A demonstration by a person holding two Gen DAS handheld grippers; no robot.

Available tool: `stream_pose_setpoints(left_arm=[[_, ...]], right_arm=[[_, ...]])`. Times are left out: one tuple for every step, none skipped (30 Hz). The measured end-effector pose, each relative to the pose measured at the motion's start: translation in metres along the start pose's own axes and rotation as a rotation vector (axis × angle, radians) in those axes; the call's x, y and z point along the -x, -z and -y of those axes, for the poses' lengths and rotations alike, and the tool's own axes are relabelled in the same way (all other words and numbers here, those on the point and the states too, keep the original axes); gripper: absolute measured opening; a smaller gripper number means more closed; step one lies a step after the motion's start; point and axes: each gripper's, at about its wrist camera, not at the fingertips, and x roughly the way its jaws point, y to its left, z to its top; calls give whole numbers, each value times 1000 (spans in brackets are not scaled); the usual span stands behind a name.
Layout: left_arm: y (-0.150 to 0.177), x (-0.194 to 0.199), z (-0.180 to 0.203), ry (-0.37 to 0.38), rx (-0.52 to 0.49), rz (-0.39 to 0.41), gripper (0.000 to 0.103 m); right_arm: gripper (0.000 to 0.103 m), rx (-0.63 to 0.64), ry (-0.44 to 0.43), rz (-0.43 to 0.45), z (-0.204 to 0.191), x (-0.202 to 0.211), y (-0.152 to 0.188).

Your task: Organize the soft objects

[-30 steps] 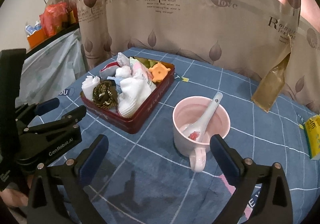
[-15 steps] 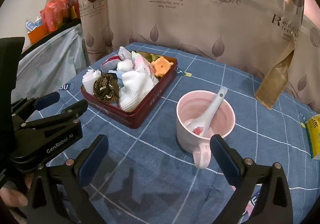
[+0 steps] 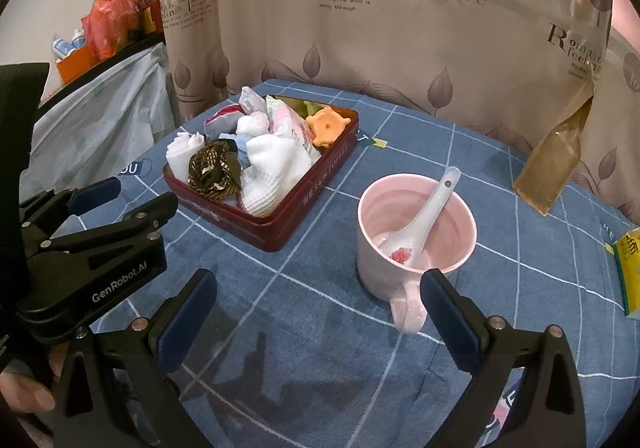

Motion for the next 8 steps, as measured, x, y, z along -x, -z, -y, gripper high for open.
stream_pose_setpoints(left_arm=[[0, 0, 0, 1, 0, 1, 64], [0, 0, 0, 1, 1, 2, 64], [0, 0, 1, 3, 1, 3, 64], [0, 0, 1, 3, 1, 4, 64], [0, 0, 1, 3, 0, 4, 64], [0, 0, 1, 3, 0, 3, 64], [0, 0, 1, 4, 0, 3, 64], [0, 0, 1, 4, -1, 4, 64]], right_arm=[[100, -1, 0, 2, 0, 0, 0], [100, 2, 0, 1, 0, 0, 0], [100, 2, 1, 1, 0, 0, 0], [100, 3, 3, 2, 0, 0, 0], [100, 3, 3, 2, 0, 0, 0], [100, 3, 1, 1, 1, 0, 0], [100, 3, 1, 1, 0, 1, 0], [100, 3, 1, 1, 0, 0, 0]])
